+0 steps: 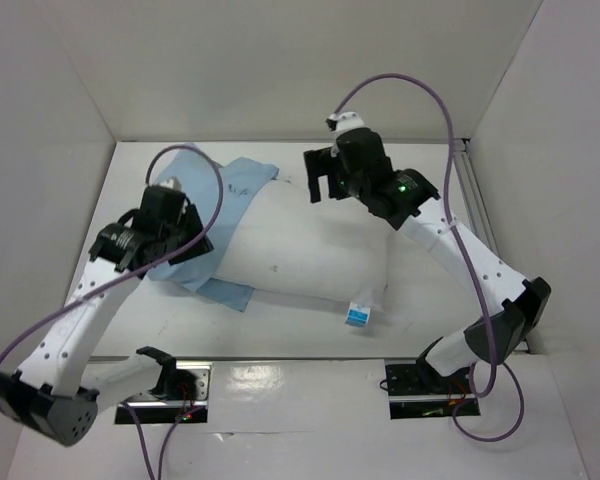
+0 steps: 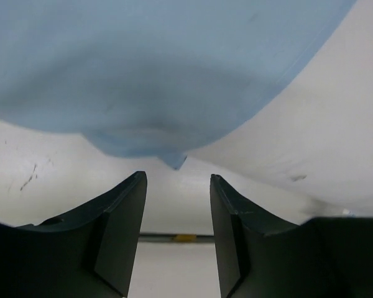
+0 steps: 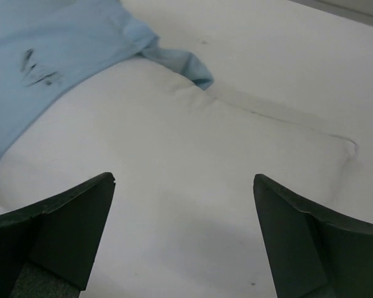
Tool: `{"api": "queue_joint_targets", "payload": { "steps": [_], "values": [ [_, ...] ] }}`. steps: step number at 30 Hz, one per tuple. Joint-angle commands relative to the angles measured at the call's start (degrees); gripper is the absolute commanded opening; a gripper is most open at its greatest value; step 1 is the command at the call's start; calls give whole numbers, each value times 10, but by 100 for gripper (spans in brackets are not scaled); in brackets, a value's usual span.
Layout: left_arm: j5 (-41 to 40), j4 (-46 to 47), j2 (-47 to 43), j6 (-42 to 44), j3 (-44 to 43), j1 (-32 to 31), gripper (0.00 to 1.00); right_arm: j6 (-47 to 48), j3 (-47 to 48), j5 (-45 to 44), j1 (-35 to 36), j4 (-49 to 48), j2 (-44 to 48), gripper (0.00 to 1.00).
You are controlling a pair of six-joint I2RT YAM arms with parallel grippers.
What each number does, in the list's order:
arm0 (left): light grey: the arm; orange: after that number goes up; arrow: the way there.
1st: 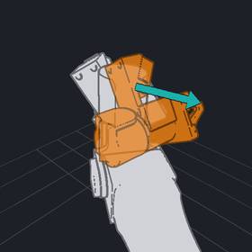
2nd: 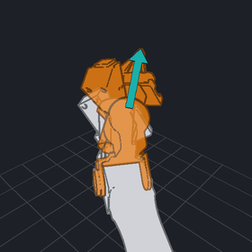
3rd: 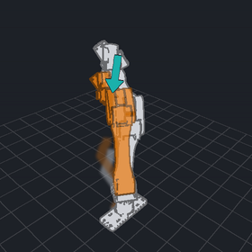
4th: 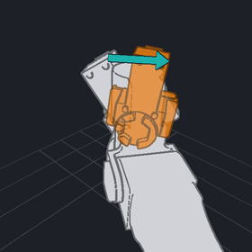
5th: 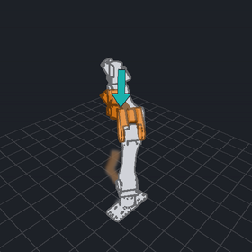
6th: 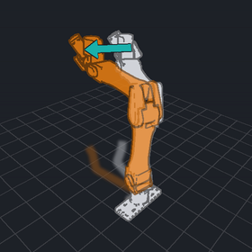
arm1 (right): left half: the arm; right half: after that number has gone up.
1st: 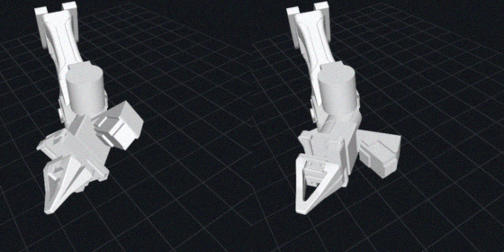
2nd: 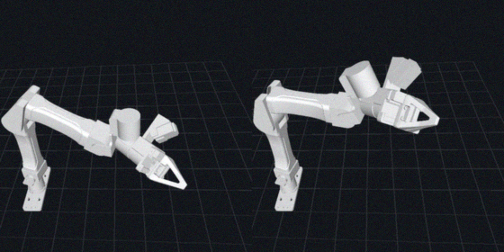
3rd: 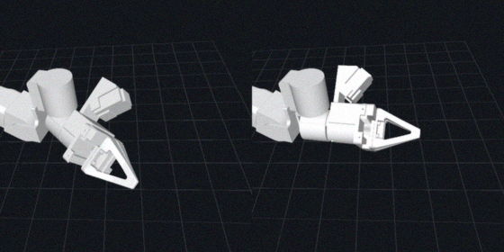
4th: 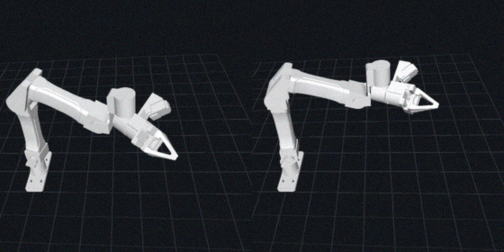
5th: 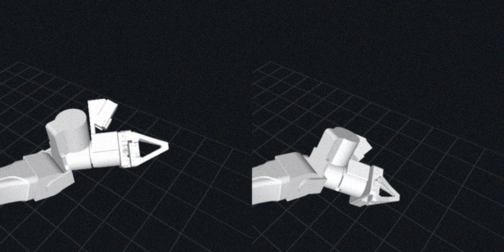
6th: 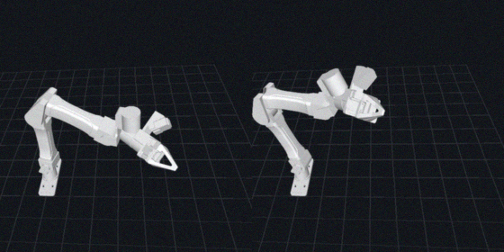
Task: Put the pillow into the pillowcase
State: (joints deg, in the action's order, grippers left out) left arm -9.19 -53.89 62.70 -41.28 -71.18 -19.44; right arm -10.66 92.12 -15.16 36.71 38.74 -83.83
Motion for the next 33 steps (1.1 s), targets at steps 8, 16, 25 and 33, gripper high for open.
{"api": "queue_joint_targets", "payload": {
  "steps": [8, 16, 25, 33],
  "values": [
    [-87, -120, -139, -256, 204, -52, 53, 49, -7, 9, 151, 20, -69, 100],
    [-130, -4, -100, -325, 290, -75, 79, 49, -14, 11, 151, 21, -74, 100],
    [-156, 228, -78, -295, 433, -26, 76, 43, -41, -9, 145, 44, -44, 100],
    [-155, 428, -7, -224, 481, 8, 77, 38, -41, -16, 140, 57, -44, 100]
  ]
}}
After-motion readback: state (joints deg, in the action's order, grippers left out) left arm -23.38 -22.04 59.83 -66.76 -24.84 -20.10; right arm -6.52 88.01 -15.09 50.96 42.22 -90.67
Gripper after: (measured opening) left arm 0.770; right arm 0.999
